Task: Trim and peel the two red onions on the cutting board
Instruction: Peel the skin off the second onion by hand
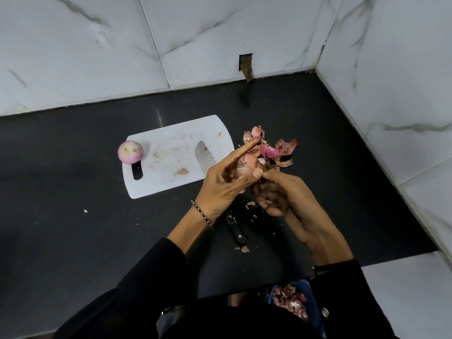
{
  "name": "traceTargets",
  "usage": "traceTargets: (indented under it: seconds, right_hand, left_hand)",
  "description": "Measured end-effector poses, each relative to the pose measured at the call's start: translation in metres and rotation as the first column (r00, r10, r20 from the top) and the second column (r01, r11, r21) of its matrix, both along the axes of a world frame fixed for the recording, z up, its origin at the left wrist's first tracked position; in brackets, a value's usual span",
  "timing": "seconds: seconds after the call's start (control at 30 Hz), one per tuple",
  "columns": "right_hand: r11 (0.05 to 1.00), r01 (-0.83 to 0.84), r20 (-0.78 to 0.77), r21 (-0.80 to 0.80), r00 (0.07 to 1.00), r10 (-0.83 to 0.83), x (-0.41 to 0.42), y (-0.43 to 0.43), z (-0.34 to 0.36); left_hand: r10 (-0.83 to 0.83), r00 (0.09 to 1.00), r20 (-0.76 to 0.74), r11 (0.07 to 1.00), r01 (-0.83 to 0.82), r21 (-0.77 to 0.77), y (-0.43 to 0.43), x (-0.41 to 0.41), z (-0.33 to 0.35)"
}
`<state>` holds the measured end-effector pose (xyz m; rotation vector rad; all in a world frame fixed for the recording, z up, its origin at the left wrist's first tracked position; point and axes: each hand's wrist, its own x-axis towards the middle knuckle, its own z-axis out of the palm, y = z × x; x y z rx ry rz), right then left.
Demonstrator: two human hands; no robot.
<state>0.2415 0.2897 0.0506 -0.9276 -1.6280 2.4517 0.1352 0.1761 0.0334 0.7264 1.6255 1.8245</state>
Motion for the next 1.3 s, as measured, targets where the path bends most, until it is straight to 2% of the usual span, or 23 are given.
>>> traceTargets:
  seconds: [0.07, 0.17, 0.37, 0.57, 0.67, 0.77, 0.87, 1.0, 1.07, 1.17, 1.3]
  right_hand:
    - [1.000, 0.022, -0.042, -0.004, 0.999, -0.022, -0.002, -0.001, 0.000]
    - [0.996, 0.085, -0.092, -0.005, 0.992, -0.085, -0.007, -0.006, 0.002]
    - [0.988, 0.141, -0.158, 0.058, 0.979, -0.131, -0.007, -0.006, -0.001]
    - [0.939, 0.156, -0.172, 0.307, 0.979, -0.107, -0.007, -0.006, -0.009]
    - [0.833, 0.157, -0.167, 0.531, 0.983, -0.079, -0.006, -0.008, -0.012]
    - [0.605, 0.165, -0.151, 0.779, 0.986, -0.075, -0.008, -0.011, -0.017]
    - [0.406, 0.151, -0.136, 0.901, 0.989, -0.065, -0.014, -0.012, -0.022]
    - [0.319, 0.195, -0.188, 0.927, 0.981, -0.054, -0.020, -0.019, -0.029]
    - [0.281, 0.235, -0.240, 0.930, 0.971, -0.018, -0.021, -0.023, -0.033]
    - [0.309, 0.272, -0.283, 0.911, 0.959, -0.010, -0.020, -0.021, -0.040]
    - [0.274, 0.294, -0.311, 0.916, 0.950, 0.017, -0.017, -0.018, -0.040]
  left_hand:
    - [0.050, 0.999, 0.010, 0.998, -0.050, -0.033, 0.003, 0.001, 0.000]
    - [0.119, 0.988, 0.100, 0.989, -0.109, -0.101, 0.009, 0.004, 0.000]
    - [0.109, 0.978, 0.177, 0.978, -0.073, -0.197, 0.020, 0.002, 0.010]
    - [0.122, 0.941, 0.316, 0.960, -0.032, -0.276, 0.025, -0.001, 0.015]
    - [0.159, 0.923, 0.351, 0.942, -0.035, -0.334, 0.027, -0.005, 0.018]
    - [0.218, 0.920, 0.325, 0.921, -0.083, -0.381, 0.030, -0.004, 0.017]
    - [0.272, 0.930, 0.246, 0.908, -0.163, -0.387, 0.031, -0.002, 0.015]
    - [0.309, 0.941, 0.136, 0.888, -0.234, -0.396, 0.031, -0.003, 0.010]
    - [0.298, 0.939, 0.172, 0.891, -0.210, -0.402, 0.031, -0.004, 0.009]
    - [0.256, 0.931, 0.260, 0.893, -0.125, -0.432, 0.030, -0.006, 0.012]
    - [0.178, 0.946, 0.272, 0.860, -0.015, -0.510, 0.032, -0.013, 0.016]
